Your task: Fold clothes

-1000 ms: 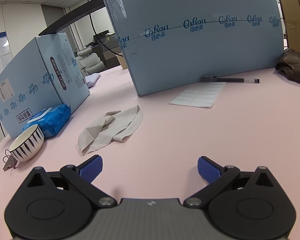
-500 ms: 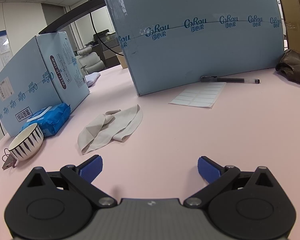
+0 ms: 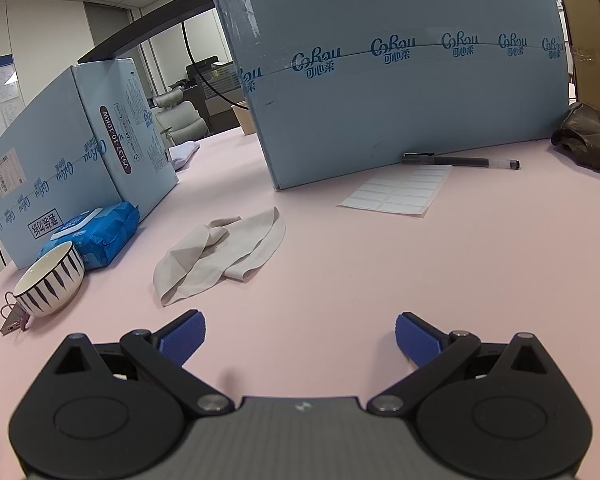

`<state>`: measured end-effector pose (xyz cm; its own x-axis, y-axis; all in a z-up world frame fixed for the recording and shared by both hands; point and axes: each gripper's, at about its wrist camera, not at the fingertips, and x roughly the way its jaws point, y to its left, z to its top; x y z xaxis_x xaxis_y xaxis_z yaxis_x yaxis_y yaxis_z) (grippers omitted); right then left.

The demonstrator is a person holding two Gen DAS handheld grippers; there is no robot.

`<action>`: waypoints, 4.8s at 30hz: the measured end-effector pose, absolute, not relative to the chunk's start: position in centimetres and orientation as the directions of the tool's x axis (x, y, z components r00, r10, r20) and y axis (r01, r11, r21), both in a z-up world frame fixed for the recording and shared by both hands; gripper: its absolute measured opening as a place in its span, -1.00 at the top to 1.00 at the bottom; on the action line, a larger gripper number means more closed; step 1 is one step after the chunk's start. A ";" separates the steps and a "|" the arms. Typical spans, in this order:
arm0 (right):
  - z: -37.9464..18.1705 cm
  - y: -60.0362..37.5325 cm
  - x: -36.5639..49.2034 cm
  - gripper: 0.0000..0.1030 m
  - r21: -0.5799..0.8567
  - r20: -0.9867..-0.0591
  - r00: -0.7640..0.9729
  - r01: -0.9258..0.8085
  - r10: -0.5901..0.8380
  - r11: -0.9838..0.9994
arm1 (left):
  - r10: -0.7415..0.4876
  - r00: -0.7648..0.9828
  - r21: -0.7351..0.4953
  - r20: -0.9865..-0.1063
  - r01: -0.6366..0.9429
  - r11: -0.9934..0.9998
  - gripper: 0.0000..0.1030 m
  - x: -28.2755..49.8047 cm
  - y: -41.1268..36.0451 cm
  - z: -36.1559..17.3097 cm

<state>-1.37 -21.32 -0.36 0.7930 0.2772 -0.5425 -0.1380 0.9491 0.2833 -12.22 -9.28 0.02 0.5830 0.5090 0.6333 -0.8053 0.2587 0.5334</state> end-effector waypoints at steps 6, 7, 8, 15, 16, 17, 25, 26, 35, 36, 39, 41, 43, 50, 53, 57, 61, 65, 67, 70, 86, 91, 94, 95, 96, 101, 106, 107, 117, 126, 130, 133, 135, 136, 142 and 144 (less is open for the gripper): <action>-0.4 -21.3 -1.3 -1.00 0.283 -0.542 0.793 -0.138 0.277 0.949 | 0.501 0.592 0.537 0.632 -0.800 0.268 -1.00 -12.3 -9.4 0.0; -0.4 -21.2 -1.3 -1.00 0.282 -0.543 0.793 -0.138 0.276 0.949 | 0.502 0.586 0.534 0.636 -0.804 0.263 -1.00 -12.3 -9.4 -0.1; -0.4 -21.2 -1.3 -1.00 0.280 -0.543 0.793 -0.138 0.275 0.950 | 0.503 0.583 0.534 0.638 -0.806 0.256 -1.00 -12.2 -9.4 -0.1; -0.3 -21.0 -1.3 -1.00 0.271 -0.547 0.792 -0.138 0.270 0.953 | 0.511 0.580 0.538 0.635 -0.806 0.246 -1.00 -11.8 -9.3 0.0; -0.3 -21.0 -1.3 -1.00 0.271 -0.547 0.792 -0.138 0.270 0.953 | 0.511 0.579 0.538 0.635 -0.807 0.246 -1.00 -11.7 -9.3 0.0; -0.3 -21.0 -1.3 -1.00 0.271 -0.548 0.792 -0.138 0.270 0.953 | 0.512 0.579 0.537 0.635 -0.807 0.245 -1.00 -11.6 -9.3 0.1; -0.4 -21.3 -1.2 -1.00 0.277 -0.547 0.791 -0.138 0.274 0.951 | 0.508 0.588 0.548 0.630 -0.800 0.246 -1.00 -11.6 -9.4 0.0; -0.4 -21.4 -1.2 -1.00 0.275 -0.548 0.791 -0.138 0.273 0.951 | 0.508 0.589 0.549 0.628 -0.798 0.247 -1.00 -11.6 -9.4 0.0; -0.3 -21.5 -1.3 -1.00 0.278 -0.546 0.791 -0.138 0.274 0.951 | 0.512 0.634 0.576 0.580 -0.763 0.293 -1.00 -11.6 -9.1 0.1; -0.3 -21.5 -1.3 -1.00 0.278 -0.546 0.791 -0.138 0.274 0.951 | 0.510 0.639 0.579 0.576 -0.759 0.297 -1.00 -11.6 -9.1 0.0; -0.4 -21.3 -1.3 -1.00 0.274 -0.547 0.791 -0.138 0.272 0.952 | 0.522 0.635 0.561 0.570 -0.764 0.317 -1.00 -11.8 -8.9 0.3; -0.4 -21.3 -1.3 -1.00 0.275 -0.547 0.792 -0.138 0.272 0.952 | 0.527 0.643 0.555 0.556 -0.759 0.341 -1.00 -11.9 -8.8 0.5; -0.3 -21.3 -1.3 -1.00 0.273 -0.548 0.792 -0.138 0.271 0.952 | 0.518 0.661 0.570 0.543 -0.743 0.351 -1.00 -12.0 -8.9 0.4; -0.3 -21.1 -1.2 -1.00 0.261 -0.552 0.791 -0.138 0.265 0.955 | 0.512 0.728 0.581 0.456 -0.679 0.448 -1.00 -12.0 -8.4 0.8; -0.3 -21.0 -1.1 -1.00 0.262 -0.551 0.791 -0.138 0.265 0.955 | 0.520 0.772 0.580 0.365 -0.625 0.522 -1.00 -11.8 -7.5 1.4; -0.3 -21.0 -1.1 -1.00 0.269 -0.548 0.792 -0.138 0.269 0.953 | 0.525 0.827 0.541 0.201 -0.540 0.644 -1.00 -11.1 -5.5 2.4; -0.3 -20.9 -1.1 -1.00 0.266 -0.548 0.793 -0.138 0.268 0.954 | 0.521 0.853 0.490 0.040 -0.471 0.734 -1.00 -10.2 -3.2 2.8; -0.2 -20.8 -1.2 -1.00 0.261 -0.544 0.793 -0.150 0.274 0.954 | 0.501 0.861 0.445 -0.085 -0.417 0.793 -1.00 -9.5 -1.5 2.7; -0.1 -20.8 -1.2 -1.00 0.262 -0.540 0.794 -0.157 0.280 0.952 | 0.479 0.863 0.416 -0.160 -0.381 0.826 -1.00 -8.9 -0.5 2.6; -0.1 -20.8 -1.2 -1.00 0.265 -0.537 0.793 -0.164 0.287 0.950 | 0.424 0.859 0.324 -0.288 -0.329 0.887 -1.00 -8.0 1.6 2.4; 0.6 -18.5 -1.2 -1.00 0.145 -0.534 0.810 -0.193 0.241 0.970 | 0.291 0.745 0.102 -0.600 -0.289 0.952 -1.00 -4.9 6.0 0.6; 0.8 -18.3 -1.6 -1.00 0.135 -0.517 0.820 -0.204 0.244 0.970 | 0.222 0.750 -0.002 -0.624 -0.285 0.958 -1.00 -5.0 7.5 0.7; 1.2 -18.7 -2.1 -1.00 0.190 -0.483 0.820 -0.243 0.306 0.951 | 0.230 0.746 0.012 -0.625 -0.285 0.958 -1.00 -4.8 7.3 0.7; 1.4 -19.0 -2.3 -1.00 0.229 -0.468 0.813 -0.265 0.345 0.937 | 0.231 0.746 0.014 -0.625 -0.285 0.958 -1.00 -4.8 7.3 0.7; 1.6 -19.4 -2.5 -1.00 0.266 -0.451 0.809 -0.283 0.378 0.922 | 0.231 0.745 0.014 -0.625 -0.285 0.958 -1.00 -4.8 7.3 0.7; 3.2 -22.6 -2.8 -1.00 0.547 -0.279 0.761 -0.375 0.585 0.748 | 0.231 0.745 0.014 -0.626 -0.286 0.958 -1.00 -4.7 7.3 0.7; 4.1 -22.9 -1.6 -1.00 0.492 -0.338 0.779 -0.332 0.528 0.805 | 0.228 0.747 0.011 -0.625 -0.283 0.959 -1.00 -4.8 7.5 0.7; 4.1 -22.5 -1.6 -1.00 0.442 -0.358 0.798 -0.313 0.485 0.841 | 0.226 0.747 0.010 -0.625 -0.283 0.959 -1.00 -4.8 7.6 0.6; 1.7 -18.3 -1.9 -1.00 0.075 -0.477 0.860 -0.164 0.180 0.984 | 0.227 0.747 0.010 -0.625 -0.283 0.959 -1.00 -4.8 7.5 0.6; 1.1 -17.1 -2.1 -1.00 0.038 -0.523 0.834 -0.181 0.174 0.983 | 0.227 0.746 0.008 -0.626 -0.284 0.959 -1.00 -4.8 7.4 0.7; 1.3 -16.5 -3.0 -1.00 0.085 -0.517 0.819 -0.240 0.249 0.967 | 0.220 0.750 -0.001 -0.624 -0.283 0.959 -1.00 -4.9 7.5 0.7; 1.5 -15.7 -3.6 -1.00 0.102 -0.511 0.809 -0.277 0.289 0.955 | 0.242 0.747 0.002 -0.620 -0.307 0.952 -1.00 -5.4 7.6 0.9; 1.7 -15.0 -4.0 -1.00 0.102 -0.504 0.807 -0.299 0.308 0.949 | 0.247 0.745 -0.008 -0.620 -0.321 0.947 -1.00 -5.7 8.0 1.0; 1.8 -14.6 -4.2 -1.00 0.102 -0.500 0.806 -0.309 0.318 0.945 | 0.256 0.746 -0.012 -0.614 -0.333 0.943 -1.00 -5.9 8.3 1.1; 3.1 -12.1 -4.9 -1.00 0.138 -0.483 0.775 -0.393 0.408 0.909 | 0.340 0.756 0.021 -0.560 -0.397 0.918 -1.00 -8.7 10.4 2.2; 3.6 -10.5 -5.1 -1.00 0.138 -0.479 0.759 -0.430 0.440 0.892 | 0.374 0.762 0.031 -0.530 -0.423 0.906 -1.00 -10.4 11.8 3.1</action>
